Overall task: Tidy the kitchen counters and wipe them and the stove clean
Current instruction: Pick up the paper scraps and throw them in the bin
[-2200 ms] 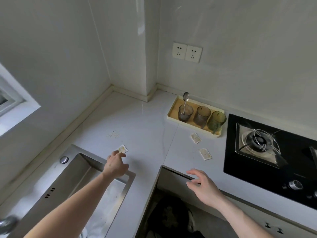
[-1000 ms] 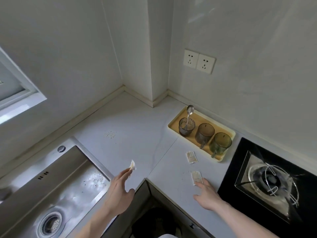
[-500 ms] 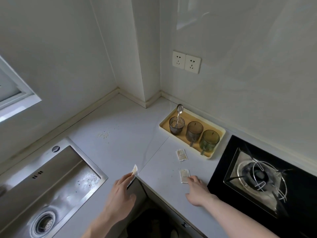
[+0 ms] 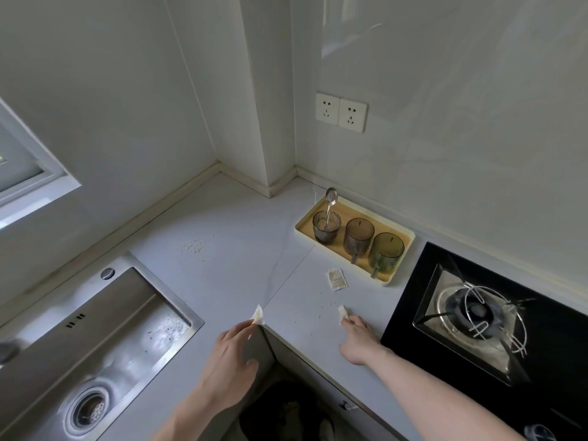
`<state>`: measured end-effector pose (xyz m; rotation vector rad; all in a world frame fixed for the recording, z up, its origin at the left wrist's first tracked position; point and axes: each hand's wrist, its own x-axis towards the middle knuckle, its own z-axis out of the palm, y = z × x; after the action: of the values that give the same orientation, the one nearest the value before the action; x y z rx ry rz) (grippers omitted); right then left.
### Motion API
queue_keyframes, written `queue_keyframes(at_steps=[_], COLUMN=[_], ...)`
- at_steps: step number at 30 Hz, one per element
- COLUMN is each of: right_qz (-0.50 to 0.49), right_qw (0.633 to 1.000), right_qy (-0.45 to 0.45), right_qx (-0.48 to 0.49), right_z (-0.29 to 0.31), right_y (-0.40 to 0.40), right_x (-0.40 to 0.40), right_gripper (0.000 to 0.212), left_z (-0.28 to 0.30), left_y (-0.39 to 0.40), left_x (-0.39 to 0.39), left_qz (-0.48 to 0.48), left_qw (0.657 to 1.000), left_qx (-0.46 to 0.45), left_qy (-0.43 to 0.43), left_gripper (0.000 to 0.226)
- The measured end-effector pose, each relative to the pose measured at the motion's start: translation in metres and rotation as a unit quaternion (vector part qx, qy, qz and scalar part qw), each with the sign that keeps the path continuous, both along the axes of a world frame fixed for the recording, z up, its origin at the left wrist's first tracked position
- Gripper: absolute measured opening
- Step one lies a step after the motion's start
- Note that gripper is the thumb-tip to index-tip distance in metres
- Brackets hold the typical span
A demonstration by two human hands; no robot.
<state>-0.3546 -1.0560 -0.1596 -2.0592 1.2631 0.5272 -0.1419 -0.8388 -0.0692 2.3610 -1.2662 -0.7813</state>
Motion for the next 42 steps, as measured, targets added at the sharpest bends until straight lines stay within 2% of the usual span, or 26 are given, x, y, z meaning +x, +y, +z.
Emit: queue_keyframes(at_steps=[7,13,19,24,29,34,42], right_qz=[-0.076,-0.136,-0.155,-0.159,-0.163,-0.176,-0.18], right_qw=[0.985,0.97,0.968,0.972,0.975,0.974,0.974], right_qy=[-0.152,-0.197,-0.193,-0.16,-0.135,-0.133,-0.133], right_qx=[-0.01,0.03,0.047,0.062,0.066,0.058,0.04], right_z=[0.015,0.027,0.024,0.018,0.016,0.017,0.019], right_y=[0.048,0.111,0.178,0.227,0.259,0.285,0.296], right_x=[-0.02,-0.039,-0.053,-0.071,-0.083,-0.089,-0.092], right_gripper=[0.059,0.055,0.054,0.052,0.053,0.052,0.054], left_z=[-0.006,-0.034,-0.073,-0.108,-0.107,-0.105,-0.102], left_y=[0.042,0.073,0.098,0.124,0.125,0.12,0.117], left_x=[0.009,0.007,0.001,-0.011,-0.035,-0.043,-0.045], left_qz=[-0.006,-0.023,0.01,0.02,0.038,0.037,-0.011], left_qw=[0.997,0.989,0.964,0.95,0.945,0.949,0.954], left_qx=[0.045,0.116,0.197,0.246,0.24,0.235,0.219], left_qy=[0.059,0.085,0.178,0.192,0.218,0.205,0.206], left_gripper=[0.069,0.063,0.058,0.067,0.061,0.058,0.061])
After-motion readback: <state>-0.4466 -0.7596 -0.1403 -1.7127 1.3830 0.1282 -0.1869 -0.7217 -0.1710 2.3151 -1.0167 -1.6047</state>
